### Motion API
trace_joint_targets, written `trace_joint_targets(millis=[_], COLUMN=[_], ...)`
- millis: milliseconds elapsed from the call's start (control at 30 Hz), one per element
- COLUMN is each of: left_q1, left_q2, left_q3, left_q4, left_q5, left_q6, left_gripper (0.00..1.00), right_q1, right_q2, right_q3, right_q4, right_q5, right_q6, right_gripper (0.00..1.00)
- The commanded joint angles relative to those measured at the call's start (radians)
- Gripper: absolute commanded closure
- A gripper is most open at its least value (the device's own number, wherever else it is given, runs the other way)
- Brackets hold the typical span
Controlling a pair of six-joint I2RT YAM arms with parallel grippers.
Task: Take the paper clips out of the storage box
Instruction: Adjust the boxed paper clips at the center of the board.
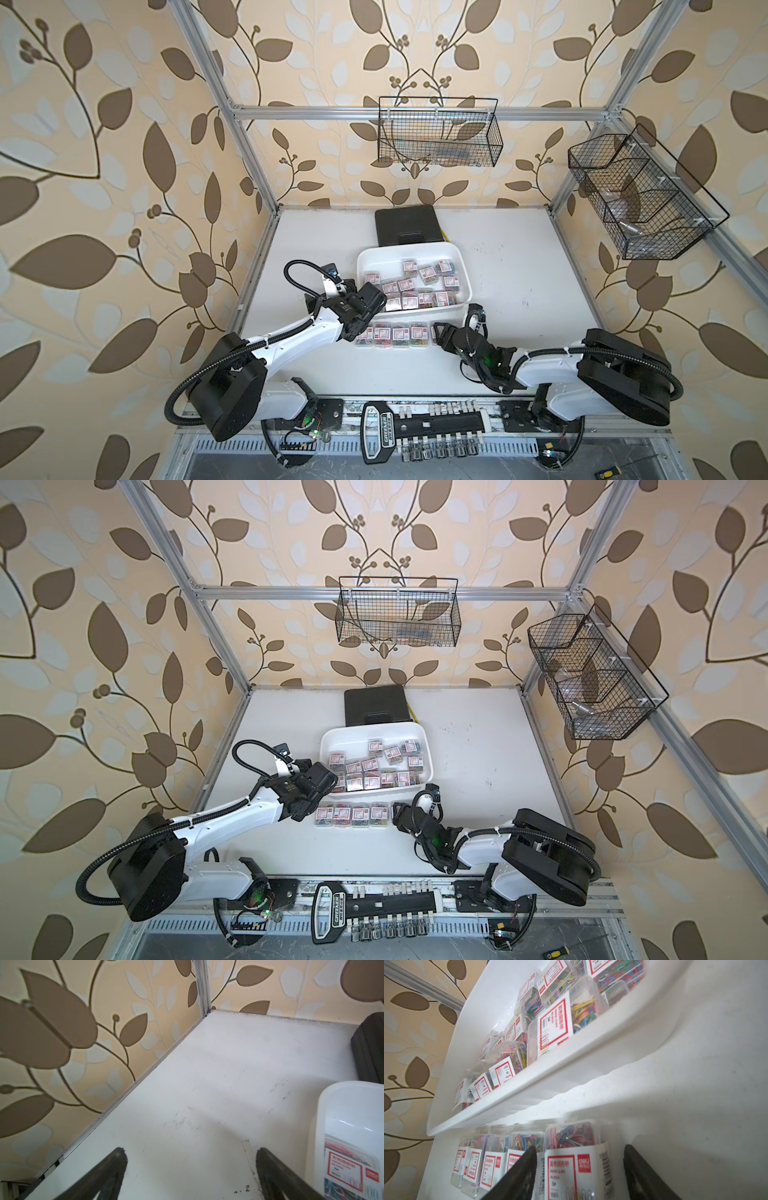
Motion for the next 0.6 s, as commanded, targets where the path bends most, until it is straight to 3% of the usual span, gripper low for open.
trace_joint_targets(millis=[0,267,567], left_q1=[0.008,0.008,0.024], left_q2=[-0.015,-0.006,-0.151], left_q3=[0.001,0.007,-0.121], left_q4=[-0.003,0.01,0.379], left_q5=[-0.016,-0.02,0.118], left_q6=[0.004,0.014,0.347], left_gripper=[0.01,0.01,0.01], right_q1=[0.012,0.009,-0.006], right_q2=[0.037,0.04,-0.185], right_q3=[0.018,0.064,0.156], right_q4=[-0.047,-0.058,-0.352], right_q5=[-0.016,-0.063,0.038], right_q6=[0.002,-0.063,-0.144], right_gripper=[0.34,0.37,0.35])
